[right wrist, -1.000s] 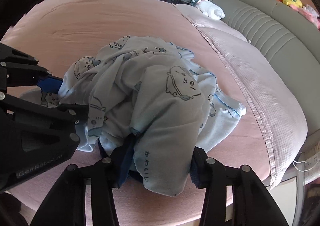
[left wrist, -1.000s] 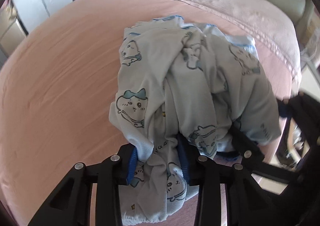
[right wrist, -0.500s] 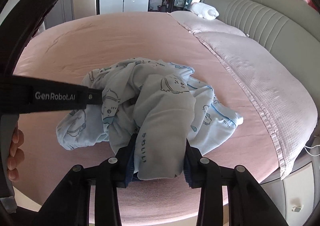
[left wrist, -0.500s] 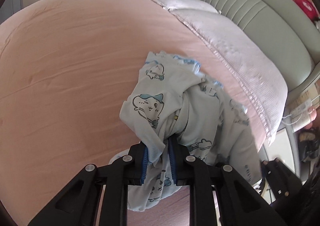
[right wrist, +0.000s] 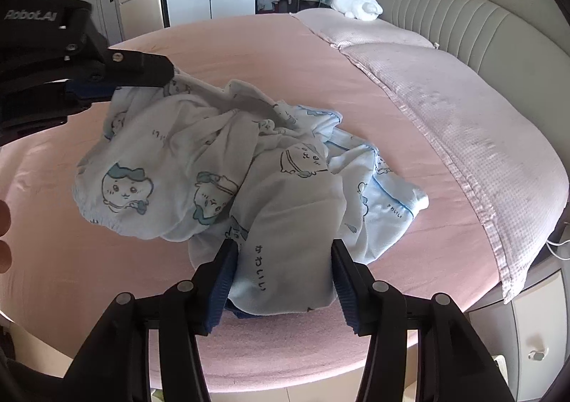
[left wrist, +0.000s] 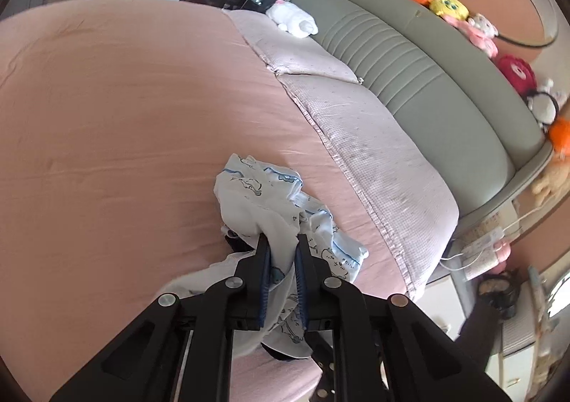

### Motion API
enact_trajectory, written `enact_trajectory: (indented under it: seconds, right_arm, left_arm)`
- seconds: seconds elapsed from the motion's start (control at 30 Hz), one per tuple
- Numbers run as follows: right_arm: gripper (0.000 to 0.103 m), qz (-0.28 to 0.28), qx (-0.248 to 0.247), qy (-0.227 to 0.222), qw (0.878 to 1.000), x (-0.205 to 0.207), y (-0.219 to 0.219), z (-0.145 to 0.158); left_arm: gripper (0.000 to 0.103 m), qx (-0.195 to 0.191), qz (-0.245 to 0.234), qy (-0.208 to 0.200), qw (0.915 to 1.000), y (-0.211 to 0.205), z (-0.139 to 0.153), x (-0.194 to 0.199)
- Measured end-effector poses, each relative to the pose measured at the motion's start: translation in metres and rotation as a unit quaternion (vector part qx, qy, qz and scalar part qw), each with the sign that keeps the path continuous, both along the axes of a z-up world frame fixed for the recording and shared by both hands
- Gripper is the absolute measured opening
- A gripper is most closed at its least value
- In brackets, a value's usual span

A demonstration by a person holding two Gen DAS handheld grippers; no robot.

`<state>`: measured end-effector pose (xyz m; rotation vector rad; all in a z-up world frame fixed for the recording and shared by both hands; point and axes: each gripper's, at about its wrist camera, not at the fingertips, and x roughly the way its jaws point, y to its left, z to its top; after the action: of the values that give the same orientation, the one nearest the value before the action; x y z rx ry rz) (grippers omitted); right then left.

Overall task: Fold clothes
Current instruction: 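Close the right gripper on the garment while the left gripper grasps another edge, then lift the garment with both grippers, pulling it off the navy item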

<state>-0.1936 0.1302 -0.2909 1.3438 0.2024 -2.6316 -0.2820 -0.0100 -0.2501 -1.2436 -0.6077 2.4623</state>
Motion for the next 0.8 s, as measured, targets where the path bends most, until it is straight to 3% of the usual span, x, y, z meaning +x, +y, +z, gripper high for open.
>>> enact_trajectory:
  seconds: [0.1, 0.17, 0.27, 0.43, 0.57, 0.7, 0.77, 0.8]
  right_arm:
    - [0.051, 0.004, -0.008, -0.013, 1.0, -0.007, -0.003, -0.006]
    - [0.037, 0.005, -0.005, -0.02, 1.0, -0.012, -0.006, -0.01]
    - [0.031, -0.014, -0.036, -0.03, 0.999, -0.014, -0.003, -0.008]
    - [0.029, -0.019, -0.099, -0.039, 0.994, -0.018, 0.008, 0.001]
    - [0.029, -0.018, -0.115, -0.031, 0.993, -0.035, 0.024, 0.013]
    - [0.029, -0.025, -0.117, -0.017, 0.993, -0.047, 0.036, 0.032]
    - [0.029, -0.029, -0.127, -0.012, 0.991, -0.047, 0.042, 0.039]
    - [0.029, -0.031, -0.131, -0.01, 0.991, -0.046, 0.044, 0.043]
  left_arm:
    - [0.011, 0.004, 0.002, -0.002, 1.0, -0.01, 0.001, 0.003]
    - [0.011, -0.002, 0.006, -0.003, 1.0, -0.014, 0.001, 0.003]
    - [0.011, -0.005, 0.013, -0.008, 0.9999, -0.02, 0.0, 0.003]
    - [0.011, 0.008, 0.019, -0.025, 0.9995, -0.029, -0.006, 0.002]
    - [0.015, -0.015, 0.009, -0.053, 0.9984, -0.025, -0.007, -0.002]
    - [0.034, 0.008, 0.012, -0.071, 0.9973, -0.028, -0.014, -0.001]
    - [0.055, 0.018, 0.015, -0.078, 0.9967, -0.03, -0.017, 0.0]
    - [0.075, 0.023, 0.017, -0.082, 0.9962, -0.032, -0.019, 0.0]
